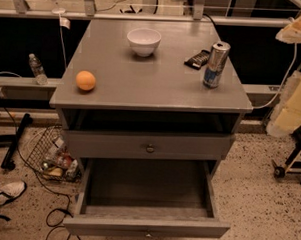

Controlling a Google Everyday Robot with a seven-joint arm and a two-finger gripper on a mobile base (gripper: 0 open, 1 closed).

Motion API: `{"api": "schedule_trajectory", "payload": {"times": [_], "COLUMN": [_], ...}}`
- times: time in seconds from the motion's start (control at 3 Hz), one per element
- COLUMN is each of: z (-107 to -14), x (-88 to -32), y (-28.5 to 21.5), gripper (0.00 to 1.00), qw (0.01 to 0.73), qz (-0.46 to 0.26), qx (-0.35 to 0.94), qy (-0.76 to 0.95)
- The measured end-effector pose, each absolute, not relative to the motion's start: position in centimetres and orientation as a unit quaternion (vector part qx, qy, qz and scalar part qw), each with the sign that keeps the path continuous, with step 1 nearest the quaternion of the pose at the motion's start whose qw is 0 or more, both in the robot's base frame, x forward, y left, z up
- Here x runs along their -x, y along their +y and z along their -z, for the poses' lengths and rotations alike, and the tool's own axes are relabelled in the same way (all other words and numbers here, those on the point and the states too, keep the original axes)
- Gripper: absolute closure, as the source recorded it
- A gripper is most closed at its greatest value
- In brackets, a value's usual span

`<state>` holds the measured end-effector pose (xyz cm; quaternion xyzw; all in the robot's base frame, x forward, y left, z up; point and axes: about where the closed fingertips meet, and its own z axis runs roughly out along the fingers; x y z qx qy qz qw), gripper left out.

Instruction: Place orange into middle drawer

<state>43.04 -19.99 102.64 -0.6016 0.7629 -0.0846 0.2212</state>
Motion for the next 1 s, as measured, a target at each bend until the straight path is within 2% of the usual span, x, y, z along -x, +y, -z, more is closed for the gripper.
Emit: {"api": "schedule_trajectory", "payload": {"times": [0.33,1.0], "z": [-102.6,-101.0], "x": [-43.1,-48.6], "y": [-20.0,-16.3], "gripper": [0.00,0.00], "qw": [0.221,0.265], "qz": [0.084,0.033], "qx": [0.602,0.616], "qy": [0.763,0.741]}}
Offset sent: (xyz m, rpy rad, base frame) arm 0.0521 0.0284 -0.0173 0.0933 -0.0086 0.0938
